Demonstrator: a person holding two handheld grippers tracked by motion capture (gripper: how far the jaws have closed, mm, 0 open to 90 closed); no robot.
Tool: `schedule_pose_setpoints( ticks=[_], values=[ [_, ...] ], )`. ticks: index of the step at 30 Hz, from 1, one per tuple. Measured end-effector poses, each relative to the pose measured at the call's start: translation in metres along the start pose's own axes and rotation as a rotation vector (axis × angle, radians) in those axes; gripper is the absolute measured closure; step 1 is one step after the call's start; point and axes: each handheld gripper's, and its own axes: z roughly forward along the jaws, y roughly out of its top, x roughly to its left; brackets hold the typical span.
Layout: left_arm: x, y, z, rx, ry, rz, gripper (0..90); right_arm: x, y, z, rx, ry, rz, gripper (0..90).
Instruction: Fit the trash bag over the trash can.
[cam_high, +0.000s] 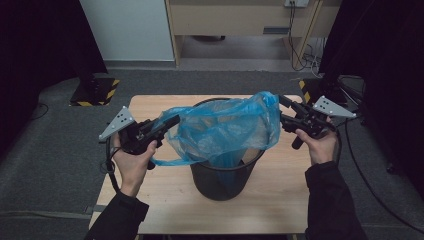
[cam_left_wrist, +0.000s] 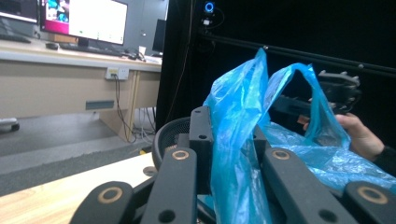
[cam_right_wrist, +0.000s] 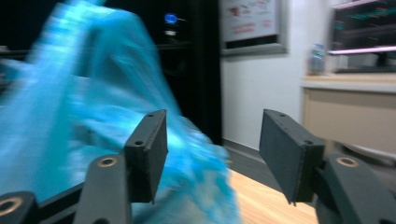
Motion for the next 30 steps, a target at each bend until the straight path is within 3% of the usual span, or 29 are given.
schedule_pose_setpoints(
  ticks=[1, 5, 9, 12, 13, 14, 17, 20, 23, 25, 30],
  values=[
    [0.001, 0.000, 0.000, 0.003, 0.002, 0.000, 80.1, 0.002, 0.001, 0.001, -0.006, 0.033, -0.022, 39.1],
    [0.005, -0.001, 0.006, 0.025, -0.014, -0.004, 80.3, 0.006, 0.005, 0.007, -0.028, 0.086, -0.035, 37.2],
    [0.009, -0.001, 0.010, 0.041, -0.032, 0.002, 81.4, 0.003, 0.007, 0.024, 0.009, 0.118, -0.071, 42.4],
    [0.014, -0.001, 0.012, 0.051, -0.025, -0.005, 82.5, 0.000, 0.003, 0.036, 0.056, 0.157, -0.082, 72.5],
    [0.017, -0.001, 0.012, 0.059, -0.013, -0.012, 83.3, 0.000, 0.003, 0.039, 0.076, 0.168, -0.063, 83.2],
    [0.019, -0.001, 0.013, 0.062, -0.009, -0.020, 84.5, -0.001, 0.002, 0.042, 0.076, 0.152, -0.040, 90.0],
    [0.025, -0.004, 0.014, 0.087, 0.036, -0.044, 86.9, -0.004, 0.000, 0.048, 0.054, 0.086, 0.001, 90.0],
    [0.034, -0.010, 0.018, 0.134, 0.078, -0.069, 87.8, -0.007, -0.005, 0.055, 0.062, -0.002, 0.007, 90.0],
    [0.040, -0.016, 0.023, 0.170, 0.093, -0.092, 88.1, -0.010, -0.012, 0.062, 0.096, -0.060, 0.011, 90.0],
    [0.043, -0.021, 0.027, 0.196, 0.100, -0.100, 87.9, -0.011, -0.018, 0.067, 0.127, -0.081, 0.005, 90.0],
    [0.048, -0.029, 0.035, 0.229, 0.135, -0.095, 85.9, -0.011, -0.033, 0.077, 0.178, -0.079, 0.008, 90.0]
  ],
)
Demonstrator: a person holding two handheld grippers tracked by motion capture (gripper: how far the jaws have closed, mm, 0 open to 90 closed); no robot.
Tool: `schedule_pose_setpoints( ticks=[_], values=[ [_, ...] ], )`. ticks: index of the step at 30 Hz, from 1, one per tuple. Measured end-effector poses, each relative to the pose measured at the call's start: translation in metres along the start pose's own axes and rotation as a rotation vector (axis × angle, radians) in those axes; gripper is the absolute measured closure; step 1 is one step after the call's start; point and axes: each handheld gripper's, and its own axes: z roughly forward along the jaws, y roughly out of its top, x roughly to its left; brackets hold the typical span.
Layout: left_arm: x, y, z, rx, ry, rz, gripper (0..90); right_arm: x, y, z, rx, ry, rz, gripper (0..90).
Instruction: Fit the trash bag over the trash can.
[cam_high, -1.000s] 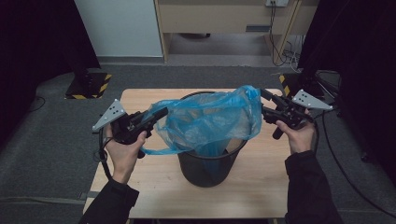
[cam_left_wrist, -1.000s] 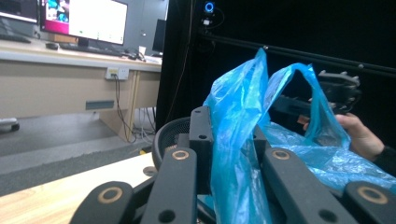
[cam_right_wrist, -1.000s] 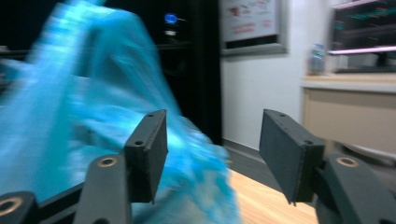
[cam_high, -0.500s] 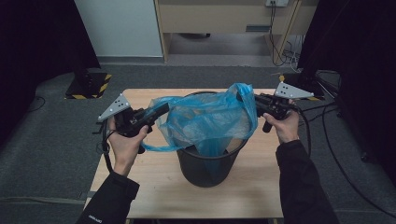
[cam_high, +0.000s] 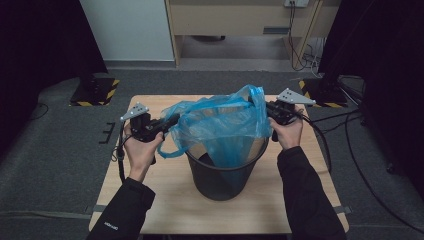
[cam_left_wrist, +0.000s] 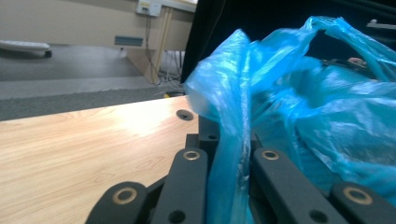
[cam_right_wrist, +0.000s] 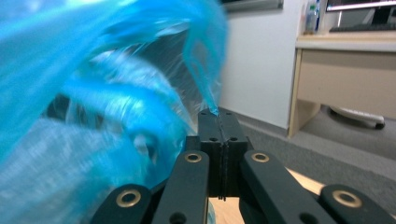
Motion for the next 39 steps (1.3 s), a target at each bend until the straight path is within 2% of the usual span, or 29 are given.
schedule_pose_setpoints(
  ticks=[4, 10, 14, 16, 18, 20, 22, 24, 27, 29, 32, 36, 39],
  values=[
    [0.002, -0.005, 0.008, 0.023, 0.000, 0.002, 85.6, -0.003, -0.008, 0.005, 0.021, 0.005, 0.012, 90.0],
    [0.001, -0.008, 0.015, 0.067, -0.029, -0.010, 89.9, -0.001, -0.016, 0.009, 0.064, 0.031, 0.015, 90.0],
    [0.002, -0.009, 0.019, 0.111, -0.003, -0.040, 90.0, -0.001, -0.017, 0.011, 0.082, 0.023, 0.023, 90.0],
    [0.002, -0.011, 0.022, 0.159, 0.008, -0.045, 90.0, -0.002, -0.018, 0.011, 0.109, 0.012, 0.008, 90.0],
    [0.002, -0.014, 0.025, 0.204, 0.028, -0.029, 90.0, -0.002, -0.021, 0.013, 0.144, -0.007, -0.017, 90.0],
    [0.003, -0.017, 0.024, 0.200, 0.015, -0.038, 89.9, -0.002, -0.024, 0.012, 0.180, -0.020, -0.035, 90.0],
    [0.003, -0.020, 0.019, 0.179, 0.015, -0.032, 88.2, -0.002, -0.024, 0.009, 0.171, -0.019, -0.036, 90.0],
    [0.004, -0.022, 0.013, 0.141, 0.042, -0.029, 70.1, -0.001, -0.020, 0.003, 0.151, -0.006, -0.022, 89.6],
    [0.007, -0.026, -0.001, 0.044, 0.070, -0.042, 49.5, -0.002, -0.015, -0.009, 0.129, -0.034, -0.006, 73.6],
    [0.009, -0.027, -0.012, -0.012, 0.085, -0.028, 41.5, -0.005, -0.013, -0.021, 0.101, -0.054, 0.030, 62.7],
    [0.008, -0.029, -0.027, -0.093, 0.089, -0.024, 35.2, -0.011, -0.014, -0.038, 0.080, -0.087, 0.055, 46.4],
    [0.001, -0.026, -0.046, -0.213, 0.078, -0.019, 30.1, -0.017, -0.013, -0.061, 0.017, -0.119, 0.090, 39.4],
    [-0.009, -0.023, -0.057, -0.251, 0.080, -0.001, 29.9, -0.014, -0.008, -0.079, -0.043, -0.135, 0.117, 38.8]
  ],
)
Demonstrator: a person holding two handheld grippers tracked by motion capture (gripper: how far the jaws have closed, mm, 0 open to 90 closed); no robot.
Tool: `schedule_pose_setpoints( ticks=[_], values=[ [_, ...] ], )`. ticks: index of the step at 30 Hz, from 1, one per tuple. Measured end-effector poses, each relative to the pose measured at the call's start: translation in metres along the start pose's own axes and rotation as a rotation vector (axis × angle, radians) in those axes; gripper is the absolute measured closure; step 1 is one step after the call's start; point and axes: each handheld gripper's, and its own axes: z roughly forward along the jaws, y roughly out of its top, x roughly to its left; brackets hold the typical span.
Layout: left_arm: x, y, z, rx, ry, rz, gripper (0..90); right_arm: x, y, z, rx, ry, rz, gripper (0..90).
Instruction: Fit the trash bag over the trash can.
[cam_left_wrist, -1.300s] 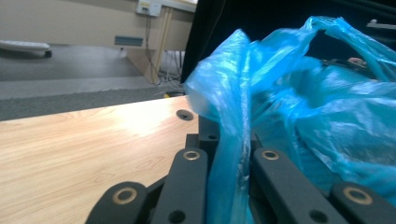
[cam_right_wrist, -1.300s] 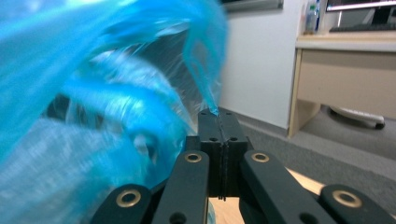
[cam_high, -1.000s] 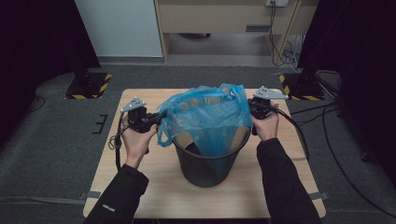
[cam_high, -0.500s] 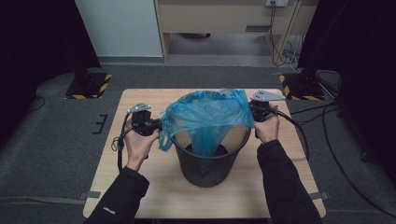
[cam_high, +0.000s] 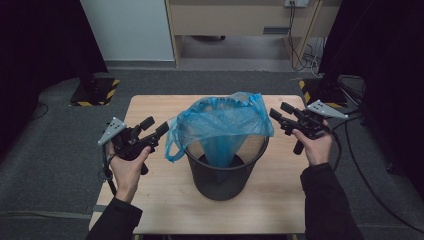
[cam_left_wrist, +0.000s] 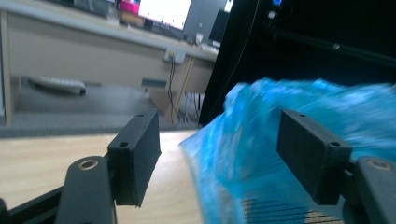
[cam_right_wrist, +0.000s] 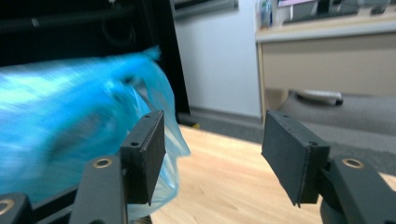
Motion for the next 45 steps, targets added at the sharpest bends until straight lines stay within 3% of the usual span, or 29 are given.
schedule_pose_setpoints(
  ticks=[4, 7, 12, 16, 21, 24, 29, 31, 33, 36, 45],
  values=[
    [-0.021, 0.004, -0.016, -0.017, -0.025, 0.015, 30.1, 0.014, 0.006, -0.023, -0.061, 0.033, 0.005, 36.7],
    [-0.038, 0.000, -0.023, -0.013, -0.056, 0.013, 30.1, 0.031, 0.006, -0.032, -0.067, 0.081, -0.004, 35.0],
    [-0.058, -0.004, -0.018, 0.027, -0.094, 0.022, 30.2, 0.056, 0.006, -0.032, -0.061, 0.149, -0.014, 33.8],
    [-0.067, -0.010, -0.009, 0.064, -0.098, 0.043, 33.4, 0.064, 0.002, -0.029, -0.036, 0.163, -0.025, 36.6],
    [-0.073, -0.011, -0.012, 0.066, -0.115, 0.046, 48.6, 0.067, -0.004, -0.036, -0.025, 0.163, -0.023, 53.9],
    [-0.076, -0.010, -0.016, 0.068, -0.108, 0.048, 56.7, 0.069, -0.005, -0.041, -0.031, 0.176, -0.026, 66.4],
    [-0.079, -0.010, -0.022, 0.060, -0.096, 0.029, 70.4, 0.075, -0.005, -0.047, -0.044, 0.156, -0.033, 80.2],
    [-0.081, -0.008, -0.022, 0.061, -0.113, 0.031, 83.4, 0.077, -0.005, -0.048, -0.050, 0.169, -0.026, 86.0],
    [-0.084, -0.009, -0.021, 0.058, -0.126, 0.031, 89.8, 0.081, -0.006, -0.047, -0.054, 0.166, -0.042, 88.8],
    [-0.084, -0.009, -0.024, 0.064, -0.125, 0.038, 90.0, 0.082, -0.006, -0.049, -0.051, 0.167, -0.043, 90.0],
    [-0.087, -0.027, -0.036, 0.126, -0.207, 0.013, 90.0, 0.086, -0.010, -0.068, -0.038, 0.210, -0.034, 90.0]
  ],
)
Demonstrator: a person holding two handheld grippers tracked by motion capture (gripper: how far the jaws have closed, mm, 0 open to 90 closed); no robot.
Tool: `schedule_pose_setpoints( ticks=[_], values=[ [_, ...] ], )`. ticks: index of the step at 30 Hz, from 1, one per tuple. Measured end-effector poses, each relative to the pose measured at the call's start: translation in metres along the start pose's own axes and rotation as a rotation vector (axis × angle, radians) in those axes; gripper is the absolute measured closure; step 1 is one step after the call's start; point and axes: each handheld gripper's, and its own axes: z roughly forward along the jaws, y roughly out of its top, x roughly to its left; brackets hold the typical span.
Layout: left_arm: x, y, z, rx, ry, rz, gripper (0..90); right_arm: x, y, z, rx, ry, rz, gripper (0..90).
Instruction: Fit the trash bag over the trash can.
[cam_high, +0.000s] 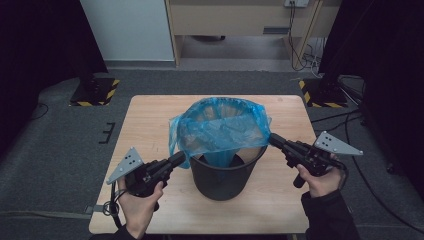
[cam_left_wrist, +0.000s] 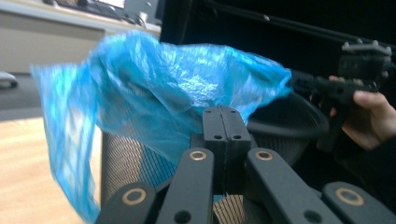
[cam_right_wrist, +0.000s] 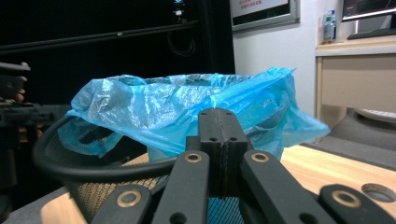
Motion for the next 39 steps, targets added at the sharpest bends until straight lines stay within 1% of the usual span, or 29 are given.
schedule_pose_setpoints(
  ticks=[1, 4, 8, 10, 13, 14, 18, 20, 22, 24, 26, 28, 29, 30, 32, 33, 34, 35, 36, 37, 38, 39],
  values=[
    [0.000, -0.003, 0.001, 0.009, -0.009, -0.007, 90.0, 0.000, 0.000, -0.002, 0.004, 0.002, 0.002, 90.0],
    [0.002, -0.008, 0.005, 0.014, -0.038, -0.034, 90.0, 0.001, -0.003, -0.005, 0.020, 0.008, 0.015, 90.0],
    [0.001, -0.012, 0.009, 0.034, -0.048, -0.025, 90.0, 0.003, -0.007, -0.005, 0.037, 0.017, 0.040, 90.0],
    [0.000, -0.014, 0.011, 0.054, -0.055, -0.016, 90.0, 0.004, -0.008, -0.006, 0.049, 0.021, 0.053, 90.0],
    [-0.003, -0.018, 0.014, 0.075, -0.059, -0.003, 90.0, 0.005, -0.010, -0.007, 0.070, 0.026, 0.063, 90.0],
    [-0.003, -0.019, 0.015, 0.079, -0.062, -0.004, 90.0, 0.005, -0.011, -0.007, 0.084, 0.029, 0.061, 90.0],
    [-0.005, -0.023, 0.017, 0.101, -0.056, 0.009, 90.0, 0.006, -0.015, -0.007, 0.114, 0.036, 0.077, 90.0],
    [-0.005, -0.025, 0.018, 0.113, -0.049, 0.013, 90.0, 0.006, -0.018, -0.006, 0.143, 0.038, 0.080, 90.0],
    [-0.003, -0.027, 0.019, 0.127, -0.042, 0.012, 90.0, 0.005, -0.022, -0.002, 0.177, 0.038, 0.088, 90.0],
    [-0.001, -0.029, 0.020, 0.132, -0.041, 0.005, 90.0, 0.004, -0.026, 0.000, 0.194, 0.032, 0.099, 90.0],
    [-0.001, -0.030, 0.021, 0.137, -0.039, 0.007, 90.0, 0.003, -0.028, 0.001, 0.197, 0.023, 0.106, 90.0],
    [0.000, -0.030, 0.021, 0.140, -0.032, 0.016, 90.0, 0.000, -0.030, 0.001, 0.189, 0.000, 0.113, 90.0],
    [0.000, -0.030, 0.021, 0.145, -0.020, 0.026, 90.0, -0.001, -0.031, 0.001, 0.184, -0.013, 0.118, 90.0],
    [0.001, -0.031, 0.021, 0.148, -0.017, 0.028, 90.0, -0.003, -0.032, 0.001, 0.171, -0.023, 0.122, 90.0],
    [0.004, -0.031, 0.021, 0.141, -0.009, 0.019, 90.0, -0.005, -0.034, 0.002, 0.157, -0.043, 0.129, 89.3],
    [0.005, -0.031, 0.020, 0.142, -0.003, 0.019, 90.0, -0.006, -0.035, 0.003, 0.147, -0.051, 0.129, 88.1],
    [0.007, -0.031, 0.019, 0.132, -0.001, 0.010, 90.0, -0.006, -0.036, 0.003, 0.140, -0.063, 0.122, 86.4],
    [0.007, -0.030, 0.019, 0.127, 0.004, 0.010, 90.0, -0.008, -0.036, 0.003, 0.139, -0.067, 0.115, 84.0],
    [0.009, -0.029, 0.017, 0.115, 0.023, 0.015, 89.4, -0.009, -0.036, 0.003, 0.132, -0.067, 0.111, 80.6],
    [0.010, -0.028, 0.016, 0.110, 0.042, 0.021, 83.0, -0.010, -0.036, 0.002, 0.119, -0.074, 0.111, 77.0],
    [0.012, -0.026, 0.014, 0.091, 0.061, 0.018, 78.9, -0.011, -0.035, 0.001, 0.111, -0.079, 0.113, 75.0],
    [0.013, -0.025, 0.012, 0.080, 0.074, 0.018, 74.4, -0.013, -0.033, -0.001, 0.097, -0.079, 0.102, 72.4]
  ],
)
